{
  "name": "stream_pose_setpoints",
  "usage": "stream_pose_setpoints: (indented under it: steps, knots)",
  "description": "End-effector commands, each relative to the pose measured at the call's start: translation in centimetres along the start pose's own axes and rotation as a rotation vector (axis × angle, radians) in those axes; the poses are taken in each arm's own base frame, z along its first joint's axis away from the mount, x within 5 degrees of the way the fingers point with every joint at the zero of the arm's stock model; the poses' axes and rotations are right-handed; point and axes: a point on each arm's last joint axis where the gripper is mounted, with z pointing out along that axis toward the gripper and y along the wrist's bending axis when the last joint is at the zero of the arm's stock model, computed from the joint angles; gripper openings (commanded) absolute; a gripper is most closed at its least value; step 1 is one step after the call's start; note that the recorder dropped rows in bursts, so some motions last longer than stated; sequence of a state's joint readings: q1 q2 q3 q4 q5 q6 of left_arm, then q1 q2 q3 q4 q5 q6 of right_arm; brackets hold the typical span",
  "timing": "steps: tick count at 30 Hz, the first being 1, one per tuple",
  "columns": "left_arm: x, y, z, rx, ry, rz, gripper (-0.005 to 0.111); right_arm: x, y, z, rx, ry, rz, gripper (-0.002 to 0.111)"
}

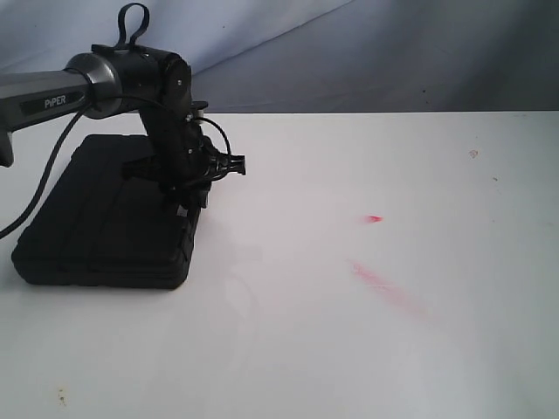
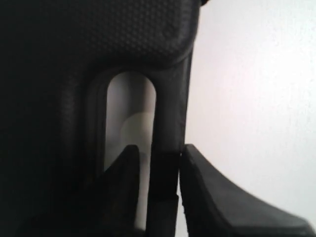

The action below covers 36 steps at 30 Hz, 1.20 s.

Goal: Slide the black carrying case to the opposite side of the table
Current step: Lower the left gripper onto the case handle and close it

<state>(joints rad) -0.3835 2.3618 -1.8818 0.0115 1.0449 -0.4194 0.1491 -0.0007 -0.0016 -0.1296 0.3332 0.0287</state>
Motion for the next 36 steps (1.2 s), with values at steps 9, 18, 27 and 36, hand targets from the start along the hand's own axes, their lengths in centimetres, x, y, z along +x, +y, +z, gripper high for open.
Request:
stream_pose_setpoints:
  steps: [9,18,27,36]
  knots:
    - [-0.1,-0.6,-0.1,0.037,-0.013,-0.031,0.0,0.0,0.0,0.0,-0.003,-0.001,0.004,0.0]
    - [1.1,-4.0,-0.2,0.088,-0.036,-0.063,0.0,0.0,0.0,0.0,-0.003,-0.001,0.004,0.0]
    - [2.9,-8.3,-0.2,0.142,-0.045,-0.06,0.0,0.0,0.0,0.0,-0.003,-0.001,0.004,0.0]
    - [3.0,-11.1,-2.1,0.164,-0.054,-0.037,0.0,0.0,0.0,0.0,-0.003,-0.001,0.004,0.0]
